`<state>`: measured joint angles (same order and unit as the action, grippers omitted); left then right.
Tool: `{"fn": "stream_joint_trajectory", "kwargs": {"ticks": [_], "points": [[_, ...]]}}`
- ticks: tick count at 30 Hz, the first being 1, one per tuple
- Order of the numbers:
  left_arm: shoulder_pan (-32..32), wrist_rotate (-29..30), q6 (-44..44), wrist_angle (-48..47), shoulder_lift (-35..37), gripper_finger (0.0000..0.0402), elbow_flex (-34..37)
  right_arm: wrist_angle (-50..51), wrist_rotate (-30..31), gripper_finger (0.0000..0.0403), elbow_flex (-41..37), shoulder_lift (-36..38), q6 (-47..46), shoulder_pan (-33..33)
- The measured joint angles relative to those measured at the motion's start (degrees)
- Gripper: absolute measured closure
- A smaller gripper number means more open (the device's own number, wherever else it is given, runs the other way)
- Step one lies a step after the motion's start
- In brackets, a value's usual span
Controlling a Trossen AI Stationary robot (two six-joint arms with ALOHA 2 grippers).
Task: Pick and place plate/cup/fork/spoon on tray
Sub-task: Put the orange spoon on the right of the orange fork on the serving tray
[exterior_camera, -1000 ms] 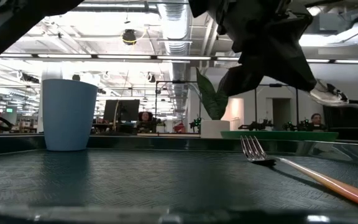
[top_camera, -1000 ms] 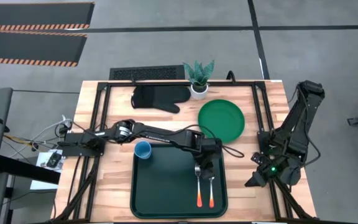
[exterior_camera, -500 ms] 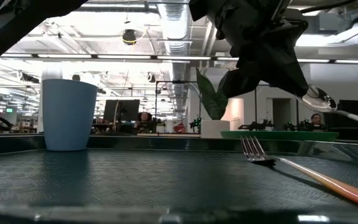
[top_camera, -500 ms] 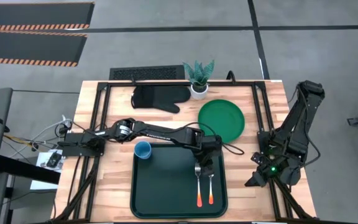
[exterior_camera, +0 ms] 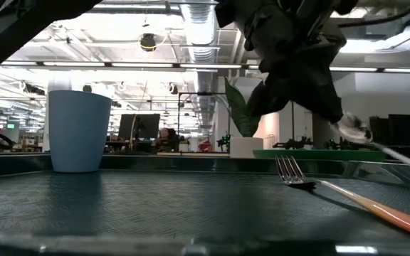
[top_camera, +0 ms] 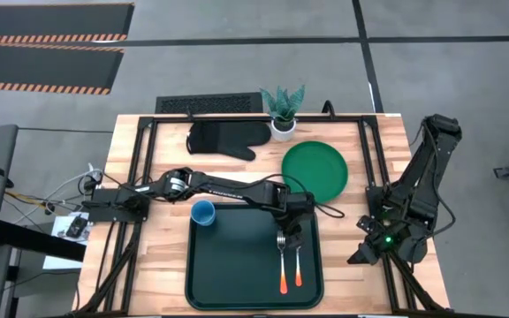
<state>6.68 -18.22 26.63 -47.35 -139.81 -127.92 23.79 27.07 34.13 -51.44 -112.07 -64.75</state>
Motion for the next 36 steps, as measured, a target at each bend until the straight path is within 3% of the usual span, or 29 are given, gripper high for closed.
{"fn": "stream_joint_trajectory", "kwargs": {"ticks": [11,25,36], "points": [[0.33,-3.10,1.33,-0.22,-2.77,0.0401,-0.10,-0.06,0.02,0.0163,0.00,0.02,0.00,0.00],[0.17,-2.47,0.86,0.76,-2.89,0.0401,-0.31,0.23,0.04,0.0163,0.00,0.04,0.16,0.00],[0.20,-2.39,-0.02,1.44,-2.89,0.0358,-0.33,0.22,0.04,0.0163,0.00,0.04,0.02,0.00]]}}
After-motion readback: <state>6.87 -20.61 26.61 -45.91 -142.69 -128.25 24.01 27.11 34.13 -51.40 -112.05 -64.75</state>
